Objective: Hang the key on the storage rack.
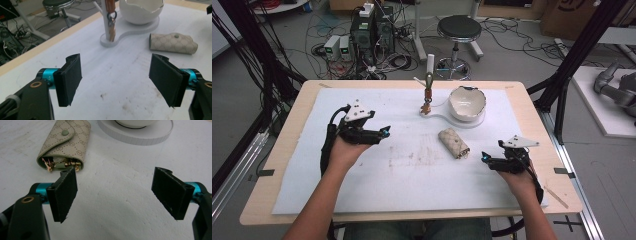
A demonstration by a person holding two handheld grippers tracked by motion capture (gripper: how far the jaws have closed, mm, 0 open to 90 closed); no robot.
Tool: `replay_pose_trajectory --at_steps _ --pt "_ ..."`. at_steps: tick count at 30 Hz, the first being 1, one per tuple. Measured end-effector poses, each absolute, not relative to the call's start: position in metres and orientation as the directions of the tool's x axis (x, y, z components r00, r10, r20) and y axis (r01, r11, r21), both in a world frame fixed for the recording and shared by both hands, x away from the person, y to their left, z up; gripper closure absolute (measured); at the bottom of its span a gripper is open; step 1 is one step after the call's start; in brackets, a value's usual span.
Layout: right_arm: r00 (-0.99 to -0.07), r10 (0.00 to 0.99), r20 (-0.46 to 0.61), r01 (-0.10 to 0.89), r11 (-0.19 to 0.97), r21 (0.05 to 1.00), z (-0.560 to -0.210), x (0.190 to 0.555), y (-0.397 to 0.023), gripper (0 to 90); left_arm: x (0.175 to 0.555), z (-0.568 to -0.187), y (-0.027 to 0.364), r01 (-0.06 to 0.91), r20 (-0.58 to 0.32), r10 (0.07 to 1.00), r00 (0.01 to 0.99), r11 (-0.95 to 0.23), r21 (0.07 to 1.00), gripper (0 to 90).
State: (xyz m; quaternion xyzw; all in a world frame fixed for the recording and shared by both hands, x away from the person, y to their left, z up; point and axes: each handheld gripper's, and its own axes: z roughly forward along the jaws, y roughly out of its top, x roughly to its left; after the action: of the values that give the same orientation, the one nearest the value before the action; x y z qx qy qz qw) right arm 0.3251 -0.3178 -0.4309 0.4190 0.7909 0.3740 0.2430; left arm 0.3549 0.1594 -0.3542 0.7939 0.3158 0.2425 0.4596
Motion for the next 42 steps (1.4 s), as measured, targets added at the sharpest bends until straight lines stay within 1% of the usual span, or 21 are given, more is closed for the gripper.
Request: replay_pose_trajectory --at_steps 4,5,7,14,15,19,21,23,26,29,32,42 --pt "-0.527 0.847 -0.069 0.480 0.364 0.798 -0.430 0.325 -0.318 21.1 0.344 -0.359 0.169 0.271 0.087 0.730 0.678 -0.358 0.894 23.4" --pt "-0.524 0.849 -0.067 0.483 0.361 0.798 -0.430 0.325 -0.318 21.2 0.339 -0.361 0.172 0.249 0.098 0.727 0.680 -0.354 0.901 23.2" --pt "-0.525 0.848 -0.072 0.480 0.365 0.798 -0.431 0.326 -0.318 21.1 0.334 -0.364 0.174 0.238 0.109 0.726 0.679 -0.358 0.903 22.9" --pt "-0.534 0.842 -0.076 0.481 0.377 0.791 -0.431 0.328 -0.313 21.1 0.327 -0.370 0.177 0.251 0.097 0.720 0.687 -0.360 0.898 20.4" --pt "-0.535 0.841 -0.077 0.481 0.379 0.791 -0.432 0.328 -0.314 21.2 0.324 -0.373 0.178 0.258 0.077 0.714 0.696 -0.349 0.901 19.5" --pt "-0.531 0.845 -0.069 0.484 0.369 0.794 -0.431 0.329 -0.315 21.2 0.317 -0.378 0.182 0.271 0.060 0.711 0.701 -0.343 0.899 18.1" --pt "-0.529 0.846 -0.067 0.484 0.366 0.795 -0.432 0.330 -0.315 21.2 0.316 -0.379 0.183 0.268 0.064 0.708 0.703 -0.348 0.898 17.6" --pt "-0.526 0.848 -0.069 0.487 0.367 0.793 -0.432 0.331 -0.314 21.2 0.311 -0.385 0.188 0.238 0.091 0.703 0.706 -0.356 0.904 17.6" --pt "-0.520 0.851 -0.066 0.489 0.360 0.794 -0.432 0.330 -0.314 21.2 0.312 -0.392 0.194 0.237 0.084 0.702 0.707 -0.347 0.908 17.6" --pt "-0.521 0.851 -0.065 0.490 0.361 0.794 -0.432 0.331 -0.313 21.1 0.316 -0.396 0.199 0.252 0.070 0.724 0.686 -0.326 0.911 17.6" --pt "-0.525 0.848 -0.075 0.490 0.374 0.788 -0.433 0.332 -0.312 21.2 0.315 -0.396 0.199 0.242 0.091 0.725 0.683 -0.342 0.908 17.6" --pt "-0.511 0.856 -0.070 0.498 0.362 0.788 -0.433 0.332 -0.315 21.1 0.318 -0.397 0.200 0.249 0.086 0.725 0.683 -0.341 0.907 17.6"
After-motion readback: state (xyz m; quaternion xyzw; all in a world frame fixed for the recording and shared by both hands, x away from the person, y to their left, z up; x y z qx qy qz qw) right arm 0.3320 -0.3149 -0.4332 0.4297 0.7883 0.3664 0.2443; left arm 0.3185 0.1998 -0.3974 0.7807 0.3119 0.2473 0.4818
